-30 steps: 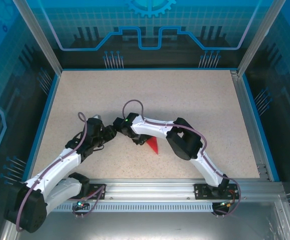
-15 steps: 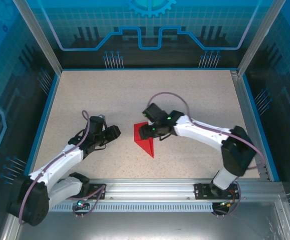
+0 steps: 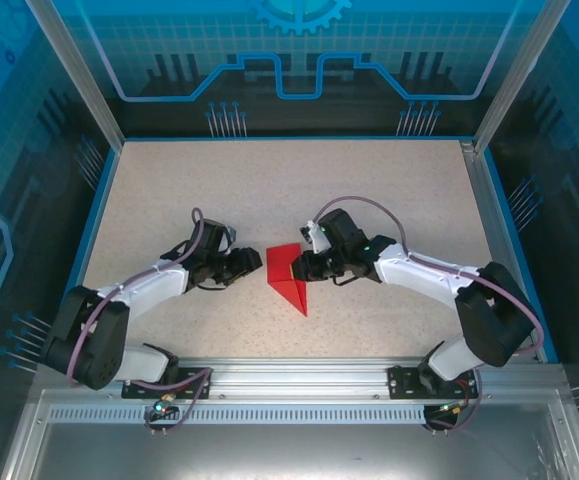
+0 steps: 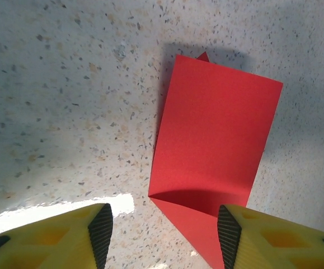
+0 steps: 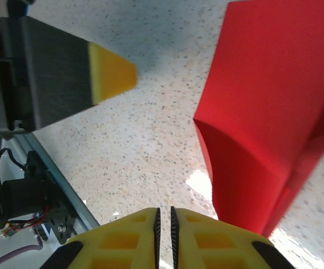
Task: Fold a paper plane with a square sheet of paper (pick it up from the middle)
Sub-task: Fold the wing for the fifth time at the center of the table.
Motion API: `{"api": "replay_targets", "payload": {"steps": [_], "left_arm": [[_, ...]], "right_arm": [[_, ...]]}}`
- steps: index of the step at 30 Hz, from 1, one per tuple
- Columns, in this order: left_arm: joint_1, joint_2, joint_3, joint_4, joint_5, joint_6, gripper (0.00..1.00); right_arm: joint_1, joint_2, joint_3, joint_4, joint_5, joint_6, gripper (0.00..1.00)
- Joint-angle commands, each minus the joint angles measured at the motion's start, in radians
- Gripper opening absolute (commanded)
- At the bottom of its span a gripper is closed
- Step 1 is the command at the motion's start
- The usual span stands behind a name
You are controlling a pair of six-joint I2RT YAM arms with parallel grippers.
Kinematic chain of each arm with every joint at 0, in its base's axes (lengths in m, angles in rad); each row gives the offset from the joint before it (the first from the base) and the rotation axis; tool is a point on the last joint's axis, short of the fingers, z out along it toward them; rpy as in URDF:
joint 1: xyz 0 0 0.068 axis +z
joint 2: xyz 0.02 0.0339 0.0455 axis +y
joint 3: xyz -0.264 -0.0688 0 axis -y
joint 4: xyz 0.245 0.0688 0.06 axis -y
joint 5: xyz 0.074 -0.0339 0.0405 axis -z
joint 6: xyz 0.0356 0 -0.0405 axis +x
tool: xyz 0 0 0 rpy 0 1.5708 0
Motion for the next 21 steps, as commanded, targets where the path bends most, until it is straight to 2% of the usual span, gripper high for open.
{"api": "replay_targets", "payload": {"steps": [1,5,10,13,21], "left_arm": [[0.001,0.046,0.043,0.033,0.07,-0.014,0.55],[-0.01,0.087,0.062,0.036,0.079,-0.016,0.55],[-0.019,0.112,0.077,0.028,0.081,-0.012,0.56],[-0.023,0.126,0.081,0.03,0.088,-0.007,0.56],[-0.025,0.16,0.099,0.03,0.114,-0.003,0.56]], "right_arm": [[0.022,0.072,0.007,0.058,-0.064,-0.007,0.15],[0.021,0.134,0.034,0.058,-0.087,-0.02,0.15],[-0.011,0.177,0.021,0.033,-0.038,-0.042,0.15],[-0.047,0.209,-0.005,0.074,-0.095,-0.051,0.15],[-0.097,0.287,-0.062,0.142,-0.145,-0.043,0.16]]}}
